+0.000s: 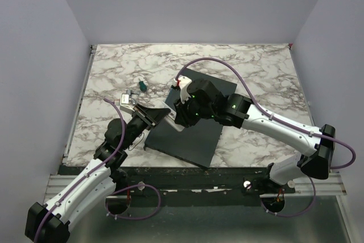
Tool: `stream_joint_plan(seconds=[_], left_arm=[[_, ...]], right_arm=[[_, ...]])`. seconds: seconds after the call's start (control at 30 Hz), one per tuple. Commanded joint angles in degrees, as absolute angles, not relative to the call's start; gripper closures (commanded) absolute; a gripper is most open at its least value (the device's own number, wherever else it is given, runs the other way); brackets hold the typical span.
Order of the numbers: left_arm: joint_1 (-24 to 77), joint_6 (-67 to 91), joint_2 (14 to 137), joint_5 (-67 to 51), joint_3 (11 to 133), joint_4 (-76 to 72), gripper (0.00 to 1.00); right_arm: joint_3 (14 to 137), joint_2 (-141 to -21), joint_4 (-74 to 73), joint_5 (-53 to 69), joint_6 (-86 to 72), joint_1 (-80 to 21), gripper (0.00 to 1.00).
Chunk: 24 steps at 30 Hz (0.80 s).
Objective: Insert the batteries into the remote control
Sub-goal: Load the battery cover into the remote control.
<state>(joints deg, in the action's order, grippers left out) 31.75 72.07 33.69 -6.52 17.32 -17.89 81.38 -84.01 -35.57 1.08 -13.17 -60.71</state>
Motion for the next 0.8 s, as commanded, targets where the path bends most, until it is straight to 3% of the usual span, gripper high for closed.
stream_joint_plan(seconds=[0.0, 0.53, 0.77], left_arm=[[32.0, 73.1, 33.3, -7.7, 17.6, -21.0, 1.0], [32.0, 74.3, 33.5, -8.6, 17.8, -21.7, 1.0], [32.0, 75.5, 34.0, -8.4, 16.7, -23.6, 1.0]], right_arm=[[82.2, -85.2, -35.1, 0.2, -12.0, -61.0, 0.99], [81.9, -86.5, -34.8, -1.7, -10.7, -61.0, 0.96], [81.2, -85.9, -34.0, -2.2, -10.7, -61.0, 0.78]])
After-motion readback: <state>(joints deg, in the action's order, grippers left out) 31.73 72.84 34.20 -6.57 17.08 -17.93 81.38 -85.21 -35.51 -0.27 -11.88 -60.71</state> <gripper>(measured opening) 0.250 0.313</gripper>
